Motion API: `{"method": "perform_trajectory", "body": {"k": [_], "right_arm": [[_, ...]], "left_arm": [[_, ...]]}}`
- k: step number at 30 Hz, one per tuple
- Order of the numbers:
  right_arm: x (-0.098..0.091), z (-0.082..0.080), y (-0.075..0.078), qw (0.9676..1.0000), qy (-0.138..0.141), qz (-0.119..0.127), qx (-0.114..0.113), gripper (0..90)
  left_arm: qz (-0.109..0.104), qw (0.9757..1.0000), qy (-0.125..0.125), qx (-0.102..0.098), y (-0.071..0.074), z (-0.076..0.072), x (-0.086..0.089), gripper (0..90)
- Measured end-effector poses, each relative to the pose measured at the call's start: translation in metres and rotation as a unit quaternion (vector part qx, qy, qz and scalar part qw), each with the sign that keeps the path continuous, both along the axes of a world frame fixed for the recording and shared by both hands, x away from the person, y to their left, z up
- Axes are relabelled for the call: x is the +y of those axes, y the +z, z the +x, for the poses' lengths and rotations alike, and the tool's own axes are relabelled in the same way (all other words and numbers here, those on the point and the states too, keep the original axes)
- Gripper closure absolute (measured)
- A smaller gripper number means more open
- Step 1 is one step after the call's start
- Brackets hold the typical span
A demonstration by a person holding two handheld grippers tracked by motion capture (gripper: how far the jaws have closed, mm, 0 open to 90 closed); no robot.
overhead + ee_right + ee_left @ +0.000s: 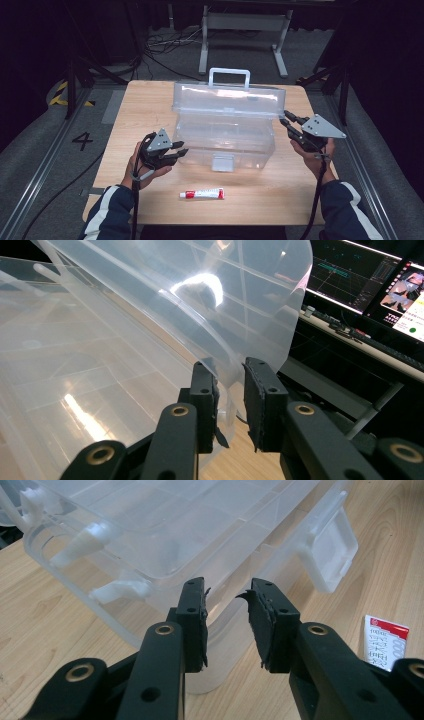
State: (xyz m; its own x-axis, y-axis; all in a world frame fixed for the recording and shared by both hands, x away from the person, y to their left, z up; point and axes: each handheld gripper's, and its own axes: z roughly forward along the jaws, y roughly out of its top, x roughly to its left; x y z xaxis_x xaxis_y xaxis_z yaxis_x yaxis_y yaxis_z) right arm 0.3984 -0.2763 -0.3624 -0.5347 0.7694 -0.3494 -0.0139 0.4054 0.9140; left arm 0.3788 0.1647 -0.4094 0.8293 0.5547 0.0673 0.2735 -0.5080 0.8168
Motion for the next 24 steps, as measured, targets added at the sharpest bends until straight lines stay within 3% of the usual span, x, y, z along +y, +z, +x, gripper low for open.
{"method": "perform_trajectory", "body": {"k": [12, 24], "right_arm": [[0.006, 0.007, 0.007, 0.9993, -0.031, 0.017, -0.011, 78.3], [0.011, 0.013, 0.015, 0.998, -0.057, 0.003, -0.029, 81.1]], "left_arm": [[0.003, 0.9999, -0.013, 0.006, -0.003, 0.005, -0.006, 64.0], [0.003, 0.9994, -0.03, 0.016, -0.005, 0.01, -0.008, 58.6]]}}
